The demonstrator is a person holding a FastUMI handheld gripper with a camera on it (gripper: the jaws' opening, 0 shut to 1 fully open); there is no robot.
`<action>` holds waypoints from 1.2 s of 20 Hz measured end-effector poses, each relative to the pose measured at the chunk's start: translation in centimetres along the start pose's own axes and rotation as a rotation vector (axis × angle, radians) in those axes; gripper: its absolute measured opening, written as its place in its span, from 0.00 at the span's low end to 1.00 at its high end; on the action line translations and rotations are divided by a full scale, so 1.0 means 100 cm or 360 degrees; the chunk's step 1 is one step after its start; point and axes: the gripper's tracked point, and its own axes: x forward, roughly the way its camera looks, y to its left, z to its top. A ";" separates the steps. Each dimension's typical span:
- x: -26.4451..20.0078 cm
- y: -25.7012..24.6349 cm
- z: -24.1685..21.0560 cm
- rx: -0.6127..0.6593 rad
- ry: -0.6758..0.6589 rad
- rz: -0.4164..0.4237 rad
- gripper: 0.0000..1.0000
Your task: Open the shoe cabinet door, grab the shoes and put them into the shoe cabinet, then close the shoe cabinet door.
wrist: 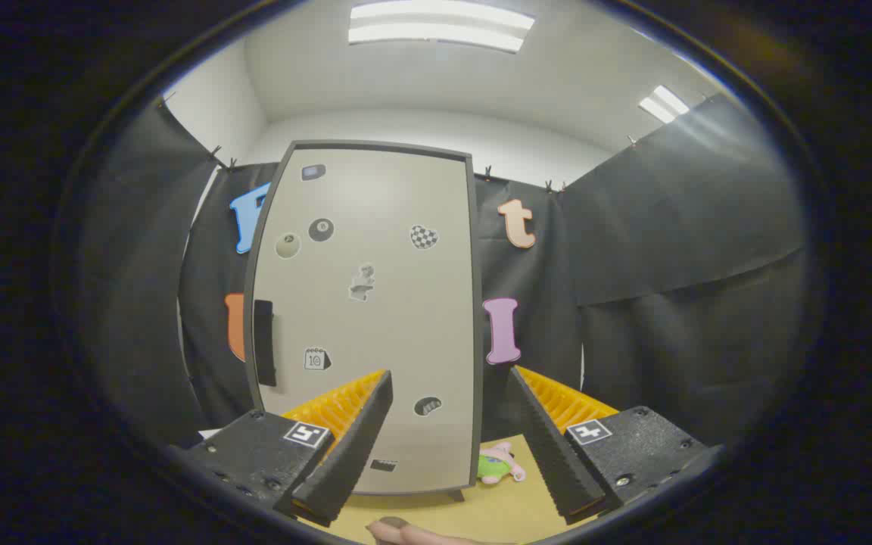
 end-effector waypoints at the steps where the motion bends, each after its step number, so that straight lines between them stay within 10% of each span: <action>1: 0.000 0.000 0.000 0.0002 -0.0001 0.0009 0.99; 24: 0.019 0.077 0.006 -0.0005 0.0072 0.0295 0.99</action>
